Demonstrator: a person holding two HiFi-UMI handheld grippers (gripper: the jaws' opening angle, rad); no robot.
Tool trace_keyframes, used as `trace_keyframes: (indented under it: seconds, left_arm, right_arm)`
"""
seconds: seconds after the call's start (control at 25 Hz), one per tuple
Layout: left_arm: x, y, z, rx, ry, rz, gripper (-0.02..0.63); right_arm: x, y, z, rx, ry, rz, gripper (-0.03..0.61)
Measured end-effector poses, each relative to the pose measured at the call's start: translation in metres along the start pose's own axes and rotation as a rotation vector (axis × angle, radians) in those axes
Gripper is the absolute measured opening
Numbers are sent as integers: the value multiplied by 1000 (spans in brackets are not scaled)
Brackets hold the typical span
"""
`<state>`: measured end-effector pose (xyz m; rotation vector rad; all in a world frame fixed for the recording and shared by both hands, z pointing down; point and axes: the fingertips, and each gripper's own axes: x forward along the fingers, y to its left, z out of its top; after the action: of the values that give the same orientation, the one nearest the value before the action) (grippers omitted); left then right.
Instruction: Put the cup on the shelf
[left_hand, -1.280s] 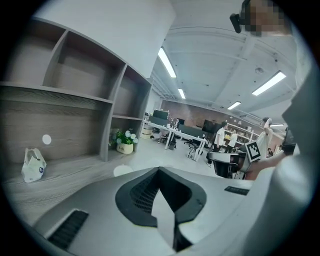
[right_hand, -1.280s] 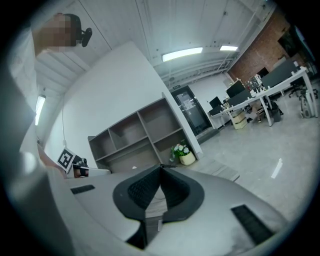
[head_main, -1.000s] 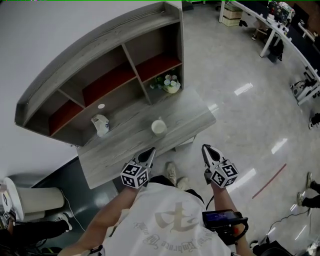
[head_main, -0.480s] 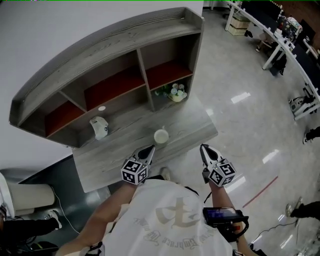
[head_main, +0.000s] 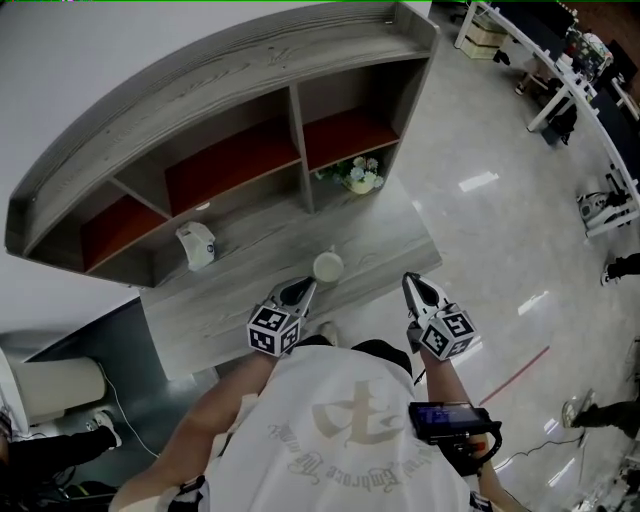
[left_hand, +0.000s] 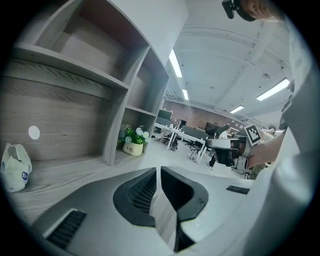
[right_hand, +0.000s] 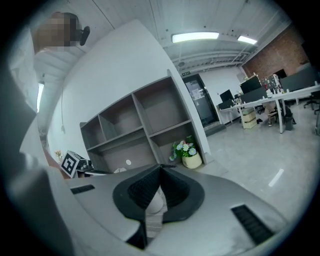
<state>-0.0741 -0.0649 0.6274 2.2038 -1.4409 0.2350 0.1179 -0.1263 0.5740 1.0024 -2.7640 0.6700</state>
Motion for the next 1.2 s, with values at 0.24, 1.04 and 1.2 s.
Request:
trace_keyframes:
  seconds: [0.24,1.04,1.2]
  left_arm:
    - [7,5,-14,-9,43,17,72]
    - [68,23,-66,-39,224,173,399]
    - [86,30,-74,-66,258,193,418]
  right_arm:
    - [15,-2,-4,9,37,26,3]
    - [54,-38,-14,5,171,169,3]
    - [55,-47,-16,11,183,165,3]
